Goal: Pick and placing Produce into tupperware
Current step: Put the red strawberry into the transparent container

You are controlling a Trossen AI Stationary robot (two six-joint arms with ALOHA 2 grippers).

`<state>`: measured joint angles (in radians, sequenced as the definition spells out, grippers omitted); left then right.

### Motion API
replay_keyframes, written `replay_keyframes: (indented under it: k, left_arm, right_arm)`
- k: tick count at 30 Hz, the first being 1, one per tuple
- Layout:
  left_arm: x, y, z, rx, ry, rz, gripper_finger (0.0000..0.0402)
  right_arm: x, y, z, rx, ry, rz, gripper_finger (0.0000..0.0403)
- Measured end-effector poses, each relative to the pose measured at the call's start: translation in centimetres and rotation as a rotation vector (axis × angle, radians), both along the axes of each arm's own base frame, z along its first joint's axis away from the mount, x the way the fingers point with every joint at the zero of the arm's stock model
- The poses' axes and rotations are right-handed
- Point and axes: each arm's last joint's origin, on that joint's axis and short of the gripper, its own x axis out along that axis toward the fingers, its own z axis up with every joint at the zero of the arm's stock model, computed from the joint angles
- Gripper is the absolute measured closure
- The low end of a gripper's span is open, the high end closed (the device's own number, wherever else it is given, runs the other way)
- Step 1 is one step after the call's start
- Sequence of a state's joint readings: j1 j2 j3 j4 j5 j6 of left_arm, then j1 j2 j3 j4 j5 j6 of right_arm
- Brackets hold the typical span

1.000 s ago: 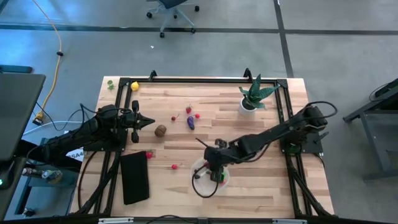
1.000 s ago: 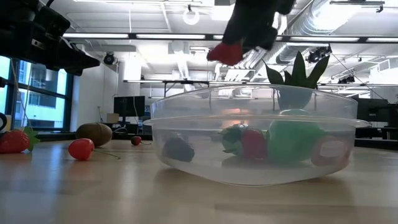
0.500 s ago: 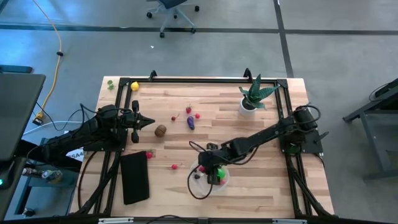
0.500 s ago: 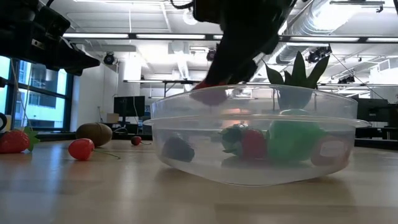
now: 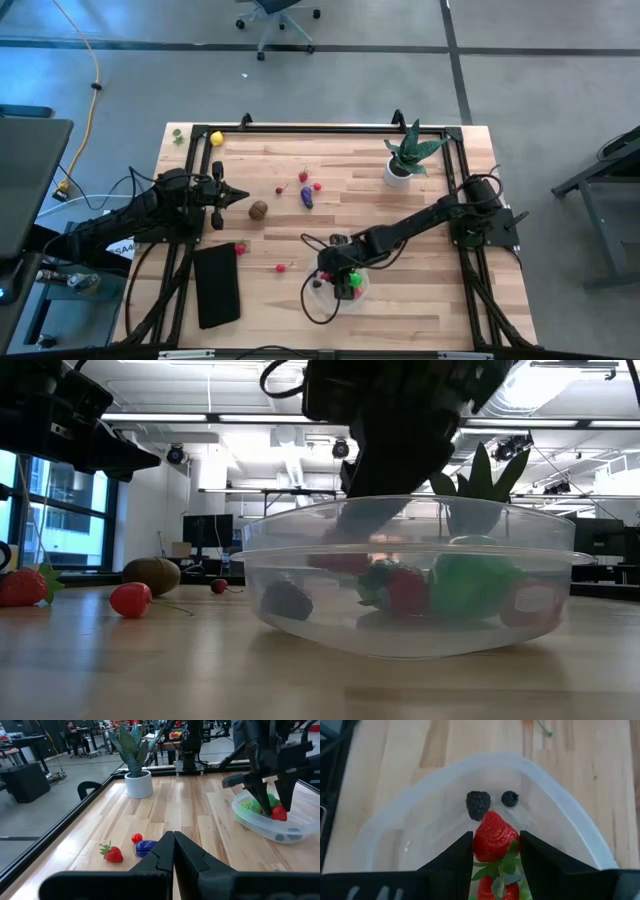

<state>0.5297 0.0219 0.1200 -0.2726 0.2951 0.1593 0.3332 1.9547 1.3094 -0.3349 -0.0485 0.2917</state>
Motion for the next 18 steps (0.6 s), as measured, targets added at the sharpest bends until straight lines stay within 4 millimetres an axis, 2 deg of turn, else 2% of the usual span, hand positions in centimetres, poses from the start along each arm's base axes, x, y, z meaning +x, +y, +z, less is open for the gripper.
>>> replay_keyframes:
  k: [5, 18]
  left_arm:
    - [0.00, 0.00, 0.00, 0.000, 0.000, 0.000, 0.0401]
    - [0.00, 0.00, 0.00, 0.000, 0.000, 0.000, 0.0401]
  right_arm:
    - [0.13, 0.10, -0.93, -0.004, 0.022, 0.019, 0.0270]
    - [0.18, 0.09, -0.99, -0.019, 0.015, 0.029, 0.0269]
